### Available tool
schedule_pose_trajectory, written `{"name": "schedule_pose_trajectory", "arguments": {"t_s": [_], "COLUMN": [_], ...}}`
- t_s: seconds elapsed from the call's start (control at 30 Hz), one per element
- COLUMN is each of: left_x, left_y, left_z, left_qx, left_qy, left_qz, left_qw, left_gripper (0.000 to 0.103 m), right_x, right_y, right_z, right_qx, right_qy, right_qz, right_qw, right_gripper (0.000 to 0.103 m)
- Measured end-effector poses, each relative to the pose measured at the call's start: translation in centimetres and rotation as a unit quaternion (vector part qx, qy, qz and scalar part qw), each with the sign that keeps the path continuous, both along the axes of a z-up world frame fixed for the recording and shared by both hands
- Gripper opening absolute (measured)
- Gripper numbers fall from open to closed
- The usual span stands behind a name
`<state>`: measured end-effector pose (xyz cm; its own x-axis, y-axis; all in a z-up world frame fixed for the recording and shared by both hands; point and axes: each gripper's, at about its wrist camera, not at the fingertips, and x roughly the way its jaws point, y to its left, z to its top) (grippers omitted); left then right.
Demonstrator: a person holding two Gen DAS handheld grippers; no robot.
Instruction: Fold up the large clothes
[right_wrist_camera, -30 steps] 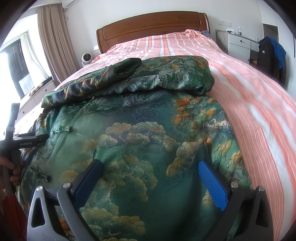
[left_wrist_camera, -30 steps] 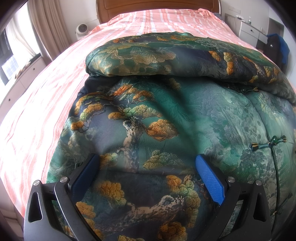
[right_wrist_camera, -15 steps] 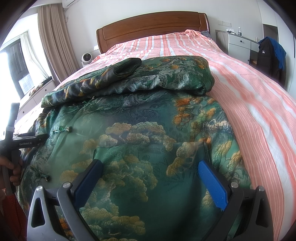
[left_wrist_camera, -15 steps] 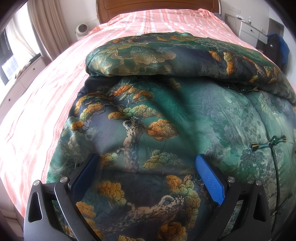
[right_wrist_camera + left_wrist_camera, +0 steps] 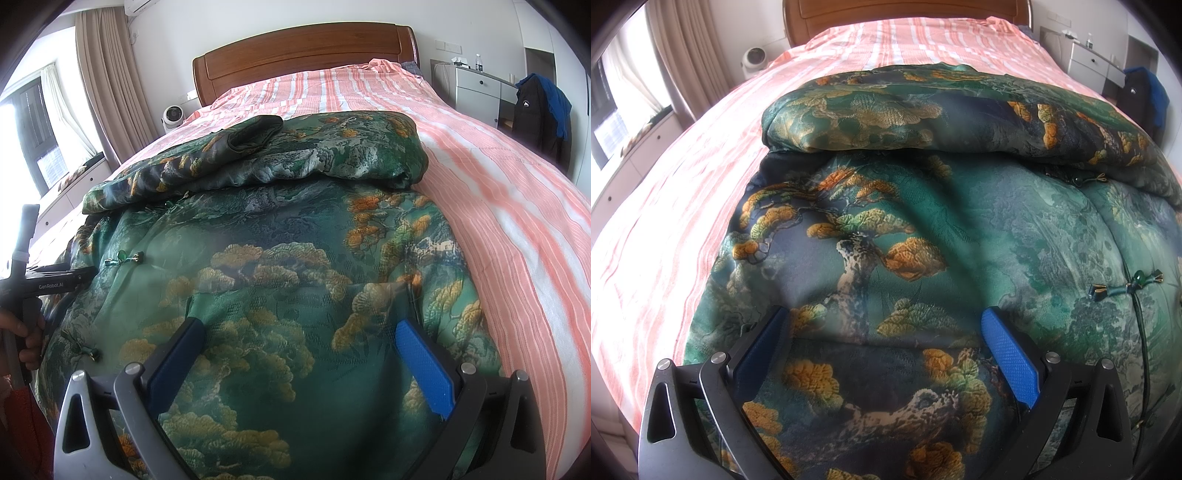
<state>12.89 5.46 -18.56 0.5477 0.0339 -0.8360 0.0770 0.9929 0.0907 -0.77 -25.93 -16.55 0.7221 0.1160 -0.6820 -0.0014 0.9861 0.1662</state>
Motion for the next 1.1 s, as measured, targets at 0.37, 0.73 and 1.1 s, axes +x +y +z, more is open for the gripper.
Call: {"name": "schedule_pose_trajectory", "arguments": {"t_s": [0.37, 0.73, 1.1], "left_x": [0.0, -0.5, -6.4], "left_y": [0.0, 0.1, 8.8], "left_z": [0.0, 1.4, 16.2], "left_qx": [0.001, 0.003, 0.074], "left_qy": [0.002, 0.007, -0.142], "left_qz": [-0.001, -0.012, 0.015], "left_qw": [1.0, 0.9999, 0.987], "left_gripper": [0.103, 0.103, 0.103], "right_x": [-0.1, -0.3, -3.2], "right_y": [0.0, 0.0, -0.2], "right_z": [0.1, 0.6, 7.2], "right_qx": [0.0, -0.006, -0.041], "right_qy": [0.0, -0.017, -0.138], "right_qz": [0.0, 0.003, -0.005], "right_qw": [1.0, 1.0, 0.99], "right_gripper": [0.103, 0.102, 0.103]}}
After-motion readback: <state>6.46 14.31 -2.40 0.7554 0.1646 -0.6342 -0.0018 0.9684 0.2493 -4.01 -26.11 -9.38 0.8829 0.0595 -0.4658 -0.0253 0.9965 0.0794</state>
